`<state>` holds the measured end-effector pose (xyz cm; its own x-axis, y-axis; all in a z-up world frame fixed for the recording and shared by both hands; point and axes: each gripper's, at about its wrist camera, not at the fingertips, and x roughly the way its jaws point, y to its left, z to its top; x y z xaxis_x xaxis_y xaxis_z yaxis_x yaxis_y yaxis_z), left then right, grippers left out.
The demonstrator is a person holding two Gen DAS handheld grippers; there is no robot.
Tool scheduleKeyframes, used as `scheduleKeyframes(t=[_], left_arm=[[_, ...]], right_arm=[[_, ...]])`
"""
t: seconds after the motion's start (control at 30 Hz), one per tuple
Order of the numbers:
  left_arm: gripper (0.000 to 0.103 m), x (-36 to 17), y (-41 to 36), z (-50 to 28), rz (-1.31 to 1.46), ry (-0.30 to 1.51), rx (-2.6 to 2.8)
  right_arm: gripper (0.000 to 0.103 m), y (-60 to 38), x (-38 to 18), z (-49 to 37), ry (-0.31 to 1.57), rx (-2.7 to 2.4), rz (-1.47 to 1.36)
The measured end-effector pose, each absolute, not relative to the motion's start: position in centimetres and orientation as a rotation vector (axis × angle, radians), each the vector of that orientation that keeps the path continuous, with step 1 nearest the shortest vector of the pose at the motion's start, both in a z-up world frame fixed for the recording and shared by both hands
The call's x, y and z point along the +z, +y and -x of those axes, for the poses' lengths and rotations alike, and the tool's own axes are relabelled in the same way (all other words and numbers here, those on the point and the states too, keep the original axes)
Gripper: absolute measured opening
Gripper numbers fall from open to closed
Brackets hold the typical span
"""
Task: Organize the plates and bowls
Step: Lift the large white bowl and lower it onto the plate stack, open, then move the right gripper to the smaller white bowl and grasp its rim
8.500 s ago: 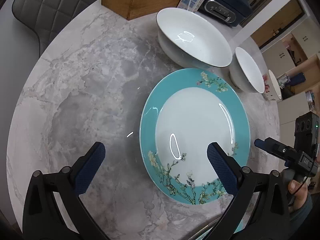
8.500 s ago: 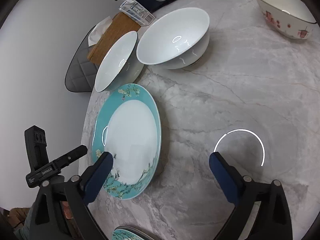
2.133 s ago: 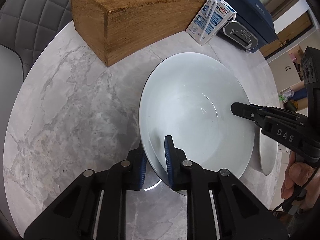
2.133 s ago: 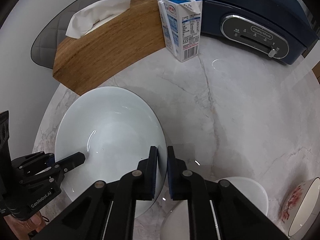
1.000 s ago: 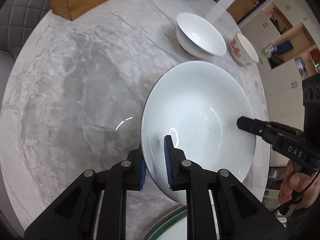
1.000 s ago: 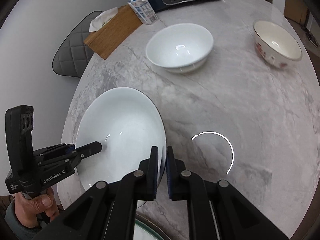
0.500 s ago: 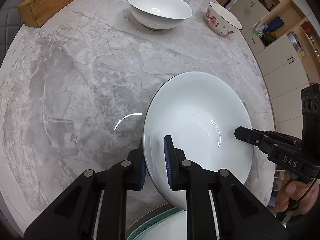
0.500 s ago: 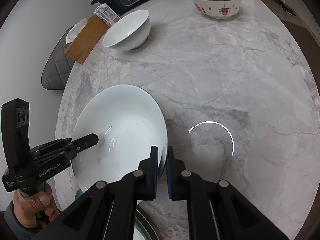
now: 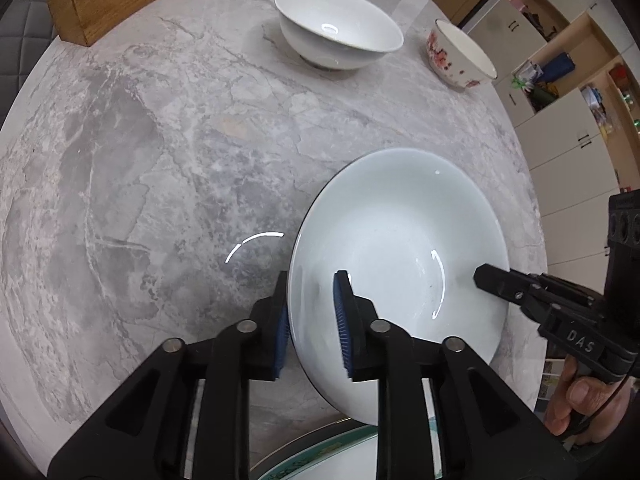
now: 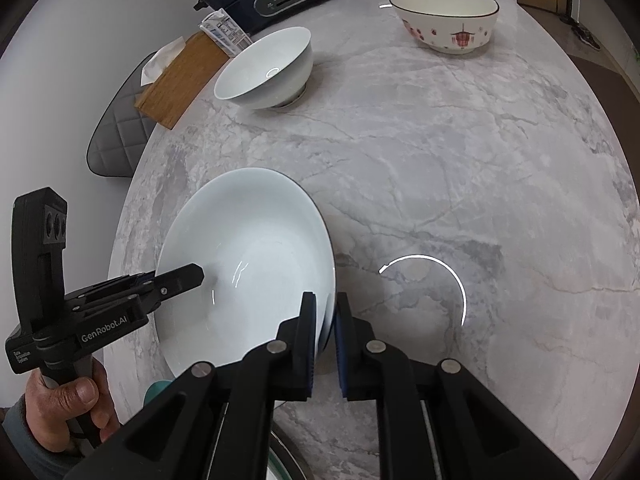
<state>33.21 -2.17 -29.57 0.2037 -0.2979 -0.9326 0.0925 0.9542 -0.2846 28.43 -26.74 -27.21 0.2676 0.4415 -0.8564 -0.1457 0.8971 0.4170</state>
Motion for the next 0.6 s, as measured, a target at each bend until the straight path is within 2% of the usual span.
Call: scheduleKeyframes(t=[0.03,0.07,0.1,0.13,0.17,0.23,0.3,0.37,0.43,0.47,0.6], left_arm=[[0.034,-29.1,-2.1,-33.2,0.188,1.327,-0.279],[0.055,-28.6,-1.9,-33.2,0.195,1.315,-0.284],[0.067,-28.0,-1.8,-33.1,0.202,1.298,-0.287],[0.069,-27.5,-1.7,-33.0,0.205,1.286,-0.288],[0.071,-27.0,-1.5,-32.9,0.206,1.274,-0.288],[0.076,-26.2,-1.1,-32.7,0.208,1.265,-0.279],[0.082,-25.3,-0.3,-32.4,0.224,1.25,-0.273],[0.092,-24.6,0.4,-32.0,0.24,1.241,-0.267],[0.1,-24.2,1.0,-31.7,0.255,1.244,-0.272],[0.103,-24.0,1.2,-31.6,0.25,1.247,-0.271],[0.103,-22.8,1.9,-31.5,0.235,1.181,-0.268]], right_arm=[[0.013,-26.8,-27.2,-28.4,1.238,0.402,-0.28],[0.02,-26.9,-27.0,-28.3,1.235,0.4,-0.282],[0.027,-27.0,-26.8,-28.3,1.228,0.397,-0.283],[0.046,-27.2,-26.4,-28.2,1.217,0.385,-0.28],[0.059,-27.4,-26.0,-28.0,1.201,0.375,-0.285],[0.063,-28.1,-25.2,-27.8,1.173,0.364,-0.296],[0.075,-28.9,-24.5,-27.5,1.156,0.34,-0.302],[0.094,-30.0,-23.6,-26.9,1.12,0.315,-0.328],[0.103,-31.0,-23.1,-26.4,1.105,0.298,-0.351],[0.103,-31.3,-23.0,-26.2,1.109,0.302,-0.36],[0.103,-31.7,-22.7,-26.1,1.123,0.306,-0.341]])
